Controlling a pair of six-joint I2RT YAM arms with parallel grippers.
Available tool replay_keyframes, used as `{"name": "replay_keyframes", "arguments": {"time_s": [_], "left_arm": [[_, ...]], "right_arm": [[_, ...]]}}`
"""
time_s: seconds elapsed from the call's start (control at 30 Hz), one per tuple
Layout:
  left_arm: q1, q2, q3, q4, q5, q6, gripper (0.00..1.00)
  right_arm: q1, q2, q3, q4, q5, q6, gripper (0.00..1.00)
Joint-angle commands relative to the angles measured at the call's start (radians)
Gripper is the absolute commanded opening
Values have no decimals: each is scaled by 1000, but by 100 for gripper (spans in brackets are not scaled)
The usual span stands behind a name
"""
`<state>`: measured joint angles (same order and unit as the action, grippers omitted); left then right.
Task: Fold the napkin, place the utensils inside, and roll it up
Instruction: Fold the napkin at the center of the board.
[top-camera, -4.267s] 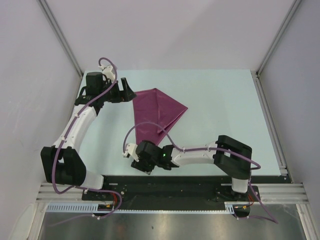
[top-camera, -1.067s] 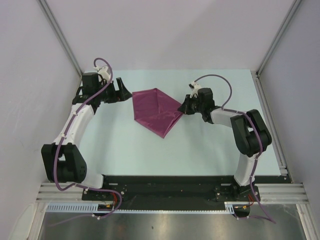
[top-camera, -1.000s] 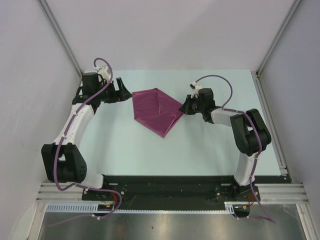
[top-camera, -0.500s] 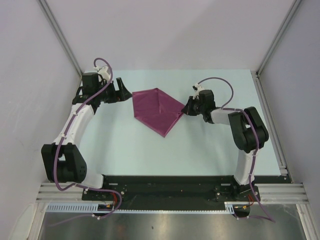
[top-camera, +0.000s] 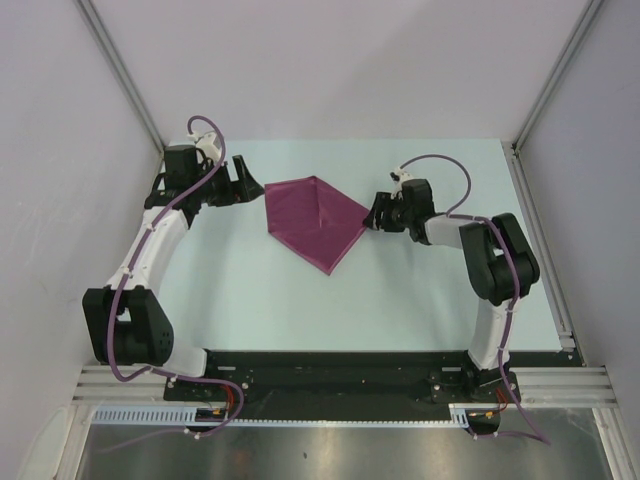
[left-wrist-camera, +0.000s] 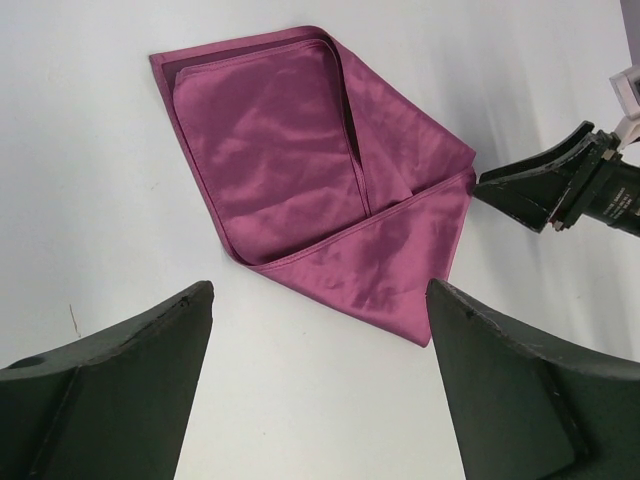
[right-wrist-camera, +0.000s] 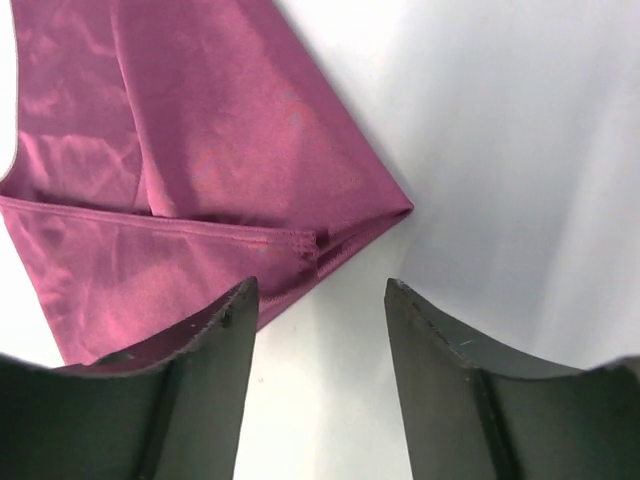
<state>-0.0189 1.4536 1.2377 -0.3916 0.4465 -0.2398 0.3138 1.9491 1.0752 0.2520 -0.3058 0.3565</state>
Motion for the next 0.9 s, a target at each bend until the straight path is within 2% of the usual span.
{"name": "replay_keyframes", "arguments": {"time_s": [0.0, 0.27, 0.6, 0.87], "left_arm": [[10, -7, 2, 8, 1, -12, 92], [10, -6, 2, 5, -6, -9, 92], [10, -1, 2, 5, -5, -7, 92], [10, -4, 0, 7, 3, -10, 92]], "right_arm": [[-7, -53, 95, -49, 17, -83, 61], [-70, 108, 270, -83, -103, -88, 60], [-110, 293, 456, -169, -375, -54, 43], [-111, 356, 488, -177, -469, -14, 39]]}}
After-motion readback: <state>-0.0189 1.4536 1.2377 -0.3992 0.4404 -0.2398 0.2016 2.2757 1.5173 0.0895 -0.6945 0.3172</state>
